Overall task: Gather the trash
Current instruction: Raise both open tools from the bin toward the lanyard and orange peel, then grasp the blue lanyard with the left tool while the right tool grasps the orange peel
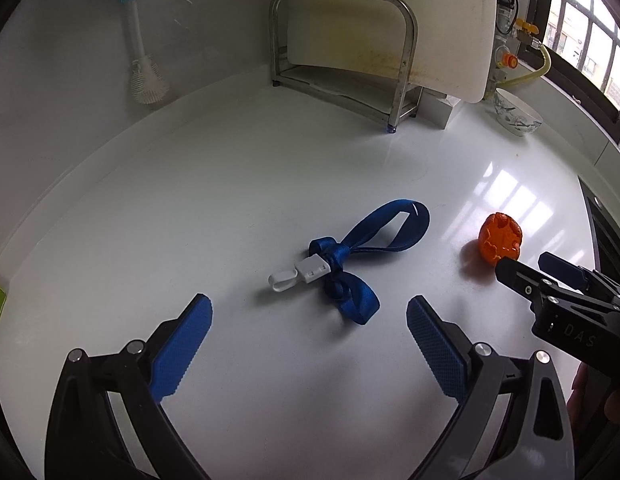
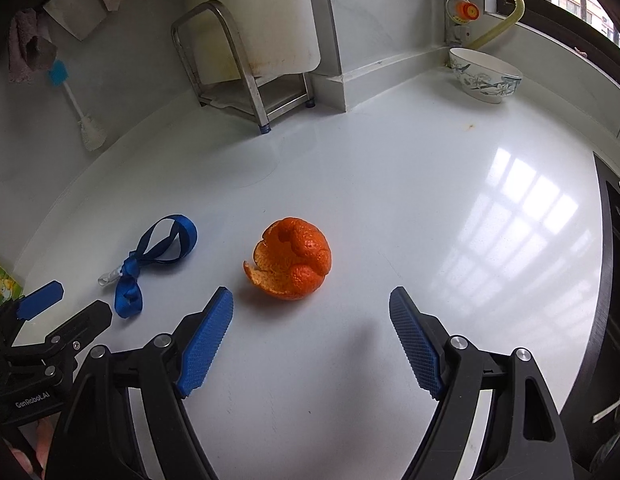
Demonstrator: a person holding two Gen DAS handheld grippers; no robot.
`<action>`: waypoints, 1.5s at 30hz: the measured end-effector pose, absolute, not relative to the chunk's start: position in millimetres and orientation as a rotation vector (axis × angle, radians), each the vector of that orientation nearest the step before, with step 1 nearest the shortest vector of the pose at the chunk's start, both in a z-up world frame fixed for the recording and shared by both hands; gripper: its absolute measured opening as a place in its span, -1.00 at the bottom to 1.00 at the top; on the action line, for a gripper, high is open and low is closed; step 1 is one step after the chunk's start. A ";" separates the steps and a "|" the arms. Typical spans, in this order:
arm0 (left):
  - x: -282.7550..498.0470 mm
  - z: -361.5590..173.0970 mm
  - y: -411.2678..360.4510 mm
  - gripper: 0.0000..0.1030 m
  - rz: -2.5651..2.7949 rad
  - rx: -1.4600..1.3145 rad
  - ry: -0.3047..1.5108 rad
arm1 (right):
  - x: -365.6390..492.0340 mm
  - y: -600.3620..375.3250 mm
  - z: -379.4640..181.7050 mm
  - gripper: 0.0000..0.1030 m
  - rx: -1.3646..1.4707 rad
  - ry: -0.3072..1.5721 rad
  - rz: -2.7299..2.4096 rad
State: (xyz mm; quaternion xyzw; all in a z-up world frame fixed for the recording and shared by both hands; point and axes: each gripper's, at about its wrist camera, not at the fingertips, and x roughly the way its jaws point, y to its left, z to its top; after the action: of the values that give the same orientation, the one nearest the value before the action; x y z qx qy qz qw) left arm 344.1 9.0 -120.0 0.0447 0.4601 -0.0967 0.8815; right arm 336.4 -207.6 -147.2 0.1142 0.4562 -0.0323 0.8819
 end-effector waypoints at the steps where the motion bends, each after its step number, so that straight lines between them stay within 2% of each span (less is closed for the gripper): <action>1: 346.2 -121.3 9.4 0.86 -0.202 0.088 0.962 | 338.1 -206.9 -148.1 0.49 0.240 0.954 -0.064; 20: 359.4 -133.6 14.9 0.86 -0.198 0.054 0.985 | 363.6 -193.4 -156.9 0.47 0.147 0.944 -0.112; 22: 360.3 -134.4 15.5 0.86 -0.197 0.054 0.987 | 364.6 -192.3 -157.7 0.27 0.138 0.945 -0.107; 24: 362.4 -134.7 14.6 0.86 -0.199 0.053 0.987 | 364.8 -191.0 -158.0 0.15 0.125 0.943 -0.105; 27: 367.0 -135.2 13.3 0.86 -0.199 0.051 0.987 | 364.8 -189.9 -155.8 -0.22 0.124 0.939 -0.082; 31: 374.5 -139.6 11.4 0.86 -0.195 0.047 0.998 | 362.6 -191.8 -152.9 -0.39 0.136 0.929 -0.073; 38: 381.4 -149.3 9.4 0.83 -0.172 0.059 1.003 | 355.3 -193.8 -149.7 -0.41 0.169 0.925 -0.066; 40: 381.6 -149.4 8.0 0.74 -0.167 0.074 0.992 | 352.3 -193.2 -148.1 -0.41 0.170 0.920 -0.064; 41: 381.6 -149.2 6.5 0.61 -0.164 0.089 0.985 | 351.2 -193.4 -147.6 -0.41 0.172 0.920 -0.064; 43: 380.6 -146.3 3.2 0.29 -0.179 0.106 0.971 | 349.1 -194.1 -147.4 -0.41 0.183 0.924 -0.063; 44: 379.7 -144.1 2.0 -0.07 -0.186 0.106 0.967 | 347.9 -194.8 -147.2 -0.41 0.190 0.925 -0.064; 45: 378.9 -142.8 1.6 -0.13 -0.193 0.103 0.967 | 346.3 -194.9 -146.7 -0.41 0.198 0.925 -0.064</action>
State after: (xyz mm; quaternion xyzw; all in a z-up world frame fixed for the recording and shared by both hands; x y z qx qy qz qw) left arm 378.9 1.6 -142.8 0.0495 0.4641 -0.0925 0.8795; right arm 346.3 -194.9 -146.7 0.0951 0.4453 -0.0307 0.8898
